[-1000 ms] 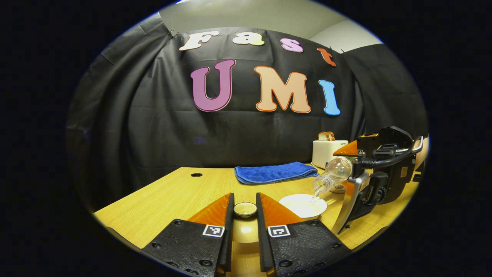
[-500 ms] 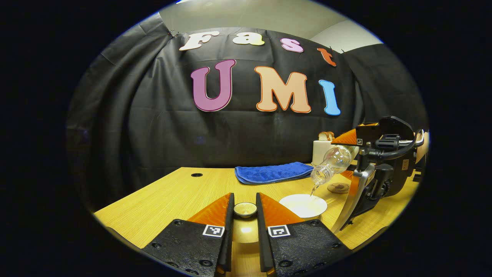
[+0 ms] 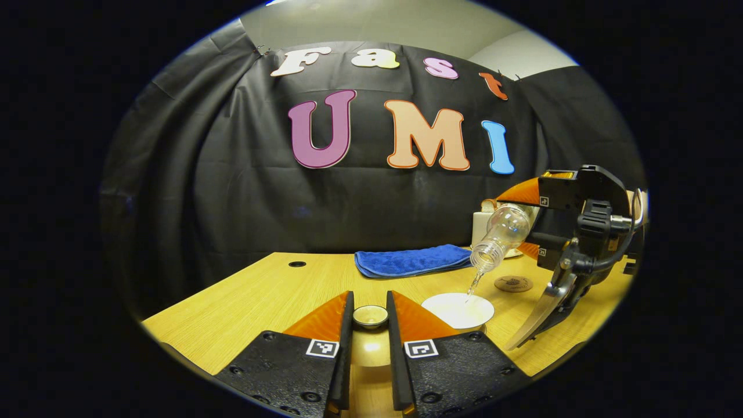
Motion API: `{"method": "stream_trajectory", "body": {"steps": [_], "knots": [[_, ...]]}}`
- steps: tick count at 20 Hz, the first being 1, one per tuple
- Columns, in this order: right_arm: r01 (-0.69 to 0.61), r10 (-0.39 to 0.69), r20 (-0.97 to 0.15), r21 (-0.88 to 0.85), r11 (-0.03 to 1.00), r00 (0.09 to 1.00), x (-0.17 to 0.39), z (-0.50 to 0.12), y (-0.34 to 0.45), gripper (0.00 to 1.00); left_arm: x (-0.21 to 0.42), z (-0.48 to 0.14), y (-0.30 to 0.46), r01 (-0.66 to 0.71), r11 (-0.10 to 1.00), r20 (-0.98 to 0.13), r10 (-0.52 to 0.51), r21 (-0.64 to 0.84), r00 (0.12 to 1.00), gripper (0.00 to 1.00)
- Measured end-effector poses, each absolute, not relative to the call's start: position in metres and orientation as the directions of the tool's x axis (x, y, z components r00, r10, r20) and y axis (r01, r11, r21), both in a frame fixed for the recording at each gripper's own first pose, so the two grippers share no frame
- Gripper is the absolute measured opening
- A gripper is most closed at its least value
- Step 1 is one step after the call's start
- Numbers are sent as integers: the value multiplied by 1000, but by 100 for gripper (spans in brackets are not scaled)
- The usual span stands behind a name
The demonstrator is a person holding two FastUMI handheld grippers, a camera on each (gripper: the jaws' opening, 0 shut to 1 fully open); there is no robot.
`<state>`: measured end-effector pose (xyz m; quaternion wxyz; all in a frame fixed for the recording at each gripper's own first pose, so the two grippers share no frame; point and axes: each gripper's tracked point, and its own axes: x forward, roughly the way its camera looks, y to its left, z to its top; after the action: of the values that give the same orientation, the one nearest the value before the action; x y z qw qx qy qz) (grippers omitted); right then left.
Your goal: Open the teacup lid with one hand, grasp the water bottle and pour water into the teacup with the other hand; after pouring, place the water bottle on the coaster and then close the teacup lid.
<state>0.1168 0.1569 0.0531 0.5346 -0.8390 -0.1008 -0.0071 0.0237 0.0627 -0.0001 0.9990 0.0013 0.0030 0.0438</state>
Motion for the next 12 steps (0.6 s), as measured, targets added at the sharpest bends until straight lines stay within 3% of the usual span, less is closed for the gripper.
{"method": "stream_trajectory", "body": {"steps": [12], "knots": [[279, 244, 180, -834, -475, 953, 117, 71, 173, 78, 23, -1, 63, -90, 996, -6, 90, 3, 996, 27]]}}
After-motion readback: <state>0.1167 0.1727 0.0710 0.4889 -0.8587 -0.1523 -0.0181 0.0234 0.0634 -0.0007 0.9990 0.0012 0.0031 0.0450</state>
